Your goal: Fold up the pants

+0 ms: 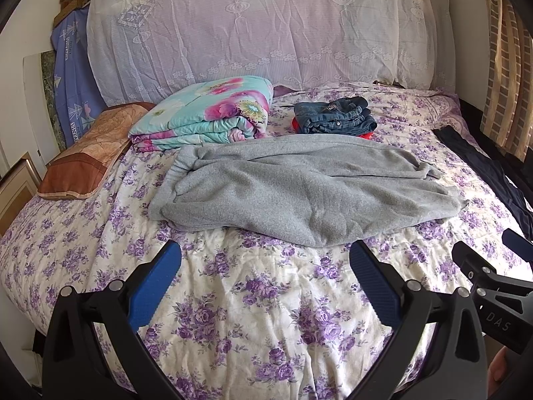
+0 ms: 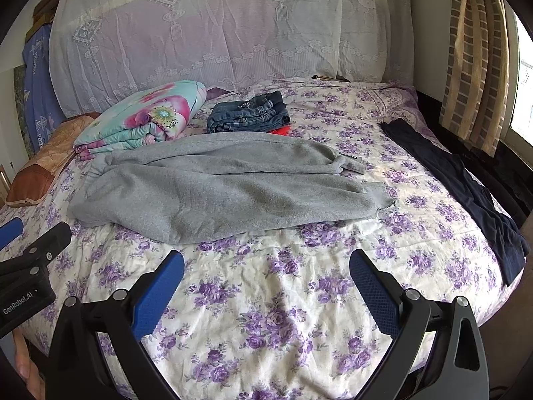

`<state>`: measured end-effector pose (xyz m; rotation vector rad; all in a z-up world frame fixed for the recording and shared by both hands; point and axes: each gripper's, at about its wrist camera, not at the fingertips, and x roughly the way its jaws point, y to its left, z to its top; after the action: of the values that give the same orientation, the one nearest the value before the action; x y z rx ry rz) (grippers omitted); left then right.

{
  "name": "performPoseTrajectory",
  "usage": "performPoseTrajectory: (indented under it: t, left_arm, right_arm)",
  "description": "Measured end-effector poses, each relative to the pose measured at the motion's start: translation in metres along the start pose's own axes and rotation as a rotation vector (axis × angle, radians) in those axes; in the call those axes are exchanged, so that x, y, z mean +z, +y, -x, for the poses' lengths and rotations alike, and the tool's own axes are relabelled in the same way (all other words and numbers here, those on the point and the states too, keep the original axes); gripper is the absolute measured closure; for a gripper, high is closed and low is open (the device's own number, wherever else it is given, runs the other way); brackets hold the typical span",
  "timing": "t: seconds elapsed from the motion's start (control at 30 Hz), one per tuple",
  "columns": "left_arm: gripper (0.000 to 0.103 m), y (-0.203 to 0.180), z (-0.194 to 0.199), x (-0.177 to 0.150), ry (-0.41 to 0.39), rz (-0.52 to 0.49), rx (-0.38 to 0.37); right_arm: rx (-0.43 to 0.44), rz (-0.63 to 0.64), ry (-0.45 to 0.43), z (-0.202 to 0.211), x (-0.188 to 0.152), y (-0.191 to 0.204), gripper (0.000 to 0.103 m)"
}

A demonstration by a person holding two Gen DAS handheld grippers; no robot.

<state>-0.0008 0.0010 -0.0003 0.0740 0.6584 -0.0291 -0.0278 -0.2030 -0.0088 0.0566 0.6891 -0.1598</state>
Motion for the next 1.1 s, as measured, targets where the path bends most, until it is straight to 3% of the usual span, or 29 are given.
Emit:
performPoseTrajectory:
  t: [1.1]
  left_arm:
    - [0.005, -0.0014, 0.0071, 0.0014, -0.005, 0.004, 0.000]
  right_arm:
    - [0.001, 0.002, -0.005, 0.0023, 0.0001, -0.0001, 0.003]
